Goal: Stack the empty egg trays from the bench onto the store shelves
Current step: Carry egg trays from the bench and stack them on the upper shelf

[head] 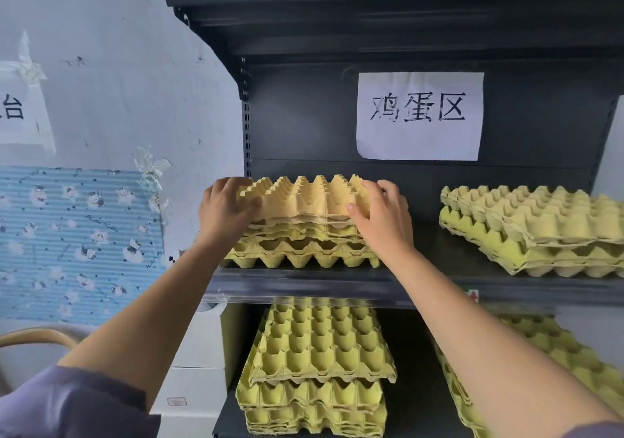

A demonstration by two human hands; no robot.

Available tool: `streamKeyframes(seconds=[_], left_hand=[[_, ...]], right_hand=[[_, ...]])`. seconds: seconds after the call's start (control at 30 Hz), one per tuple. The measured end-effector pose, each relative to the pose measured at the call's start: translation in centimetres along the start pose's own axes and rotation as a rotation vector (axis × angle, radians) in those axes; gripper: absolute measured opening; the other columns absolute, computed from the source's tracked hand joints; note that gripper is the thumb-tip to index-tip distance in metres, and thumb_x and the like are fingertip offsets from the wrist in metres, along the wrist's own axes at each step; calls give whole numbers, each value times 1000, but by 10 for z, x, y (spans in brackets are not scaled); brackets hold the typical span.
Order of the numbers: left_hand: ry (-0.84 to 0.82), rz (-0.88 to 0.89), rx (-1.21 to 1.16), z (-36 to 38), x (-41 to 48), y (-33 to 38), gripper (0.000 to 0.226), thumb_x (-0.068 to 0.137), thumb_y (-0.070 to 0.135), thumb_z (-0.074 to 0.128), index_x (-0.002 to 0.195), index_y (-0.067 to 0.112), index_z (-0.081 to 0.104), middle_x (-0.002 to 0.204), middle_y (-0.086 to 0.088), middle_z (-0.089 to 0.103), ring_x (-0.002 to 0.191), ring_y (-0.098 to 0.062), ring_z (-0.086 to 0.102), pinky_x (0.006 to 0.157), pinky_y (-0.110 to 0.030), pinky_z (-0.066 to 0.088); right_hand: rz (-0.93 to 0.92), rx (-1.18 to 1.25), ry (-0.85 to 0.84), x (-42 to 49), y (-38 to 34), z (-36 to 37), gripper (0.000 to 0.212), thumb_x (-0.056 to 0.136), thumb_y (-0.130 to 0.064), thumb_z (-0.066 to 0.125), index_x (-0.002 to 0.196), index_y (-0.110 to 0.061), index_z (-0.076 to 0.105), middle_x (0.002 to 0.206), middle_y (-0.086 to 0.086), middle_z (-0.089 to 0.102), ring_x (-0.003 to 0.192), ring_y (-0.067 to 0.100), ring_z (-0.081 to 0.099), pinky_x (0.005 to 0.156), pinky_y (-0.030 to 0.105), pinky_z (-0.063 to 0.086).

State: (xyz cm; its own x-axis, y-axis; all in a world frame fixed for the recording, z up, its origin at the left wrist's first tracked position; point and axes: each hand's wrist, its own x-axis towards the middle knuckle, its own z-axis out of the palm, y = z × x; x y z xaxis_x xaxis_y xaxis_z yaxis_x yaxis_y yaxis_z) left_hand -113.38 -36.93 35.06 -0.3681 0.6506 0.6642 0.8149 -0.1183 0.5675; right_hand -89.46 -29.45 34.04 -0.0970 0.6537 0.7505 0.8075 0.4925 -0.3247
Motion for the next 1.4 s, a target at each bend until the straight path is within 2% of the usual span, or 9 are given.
streamKeyframes(seconds=[0.13, 0.33, 0.53, 0.67, 0.8, 0.97, 1.17, 1.27, 1.4], left_hand=[[32, 101, 147, 0, -12, 28, 32, 89, 29, 59, 120, 21, 59, 134, -5, 50, 128, -28, 37, 105, -41, 24], [43, 242, 185, 16, -48, 104, 28, 92, 29, 55, 118, 19, 60, 124, -5, 56, 118, -28, 44, 96, -39, 31], [62, 459, 173, 82, -115, 216, 21, 88, 23, 58, 107, 15, 64, 104, -6, 66, 101, -33, 55, 86, -42, 40], [-16, 585, 107, 147, -175, 302, 18, 88, 22, 56, 102, 14, 65, 94, -3, 69, 90, -32, 59, 76, -40, 41], [-174, 705, 23, 209, -231, 370, 24, 85, 27, 47, 95, 14, 64, 86, -3, 68, 82, -32, 61, 70, -40, 44], [-265, 828, -22, 277, -273, 431, 38, 84, 33, 34, 91, 12, 65, 78, -3, 67, 75, -30, 60, 67, -36, 44], [-365, 959, -105, 386, -310, 495, 32, 83, 29, 40, 86, 12, 67, 71, -3, 65, 67, -30, 61, 61, -33, 44], [-469, 950, -170, 445, -325, 521, 34, 84, 29, 39, 89, 11, 68, 74, -4, 66, 72, -30, 63, 65, -33, 43], [-619, 944, -199, 513, -343, 569, 25, 93, 25, 47, 109, 15, 64, 97, -2, 68, 98, -27, 59, 83, -34, 40]], right_hand=[[-99, -73, 54, -9, 9, -23, 46, 92, -38, 54, 133, -17, 49, 139, 8, 42, 120, 30, 46, 89, 41, 49], [-236, -128, 179, -29, 58, -90, 33, 87, -26, 60, 116, -10, 62, 121, 12, 58, 103, 34, 58, 75, 43, 53], [-273, -233, 251, -75, 156, -197, 34, 85, -28, 44, 106, -12, 66, 107, 8, 64, 91, 31, 60, 69, 40, 53], [-206, -342, 269, -120, 246, -270, 24, 83, -21, 57, 101, -9, 68, 101, 9, 67, 86, 34, 62, 67, 40, 52], [-124, -425, 208, -167, 329, -323, 29, 84, -26, 49, 100, -12, 69, 95, 7, 68, 81, 34, 62, 66, 39, 52], [-10, -534, 148, -212, 414, -361, 30, 83, -26, 47, 97, -14, 70, 90, 5, 68, 79, 31, 62, 65, 33, 50], [144, -624, -22, -247, 526, -389, 28, 85, -24, 50, 102, -13, 69, 97, 6, 68, 89, 32, 61, 76, 39, 52], [222, -668, -84, -257, 575, -398, 27, 87, -25, 49, 102, -14, 69, 95, 5, 67, 89, 30, 61, 76, 40, 53], [280, -765, -134, -268, 637, -417, 28, 82, -28, 48, 92, -17, 71, 85, 3, 68, 78, 28, 62, 67, 35, 52]])
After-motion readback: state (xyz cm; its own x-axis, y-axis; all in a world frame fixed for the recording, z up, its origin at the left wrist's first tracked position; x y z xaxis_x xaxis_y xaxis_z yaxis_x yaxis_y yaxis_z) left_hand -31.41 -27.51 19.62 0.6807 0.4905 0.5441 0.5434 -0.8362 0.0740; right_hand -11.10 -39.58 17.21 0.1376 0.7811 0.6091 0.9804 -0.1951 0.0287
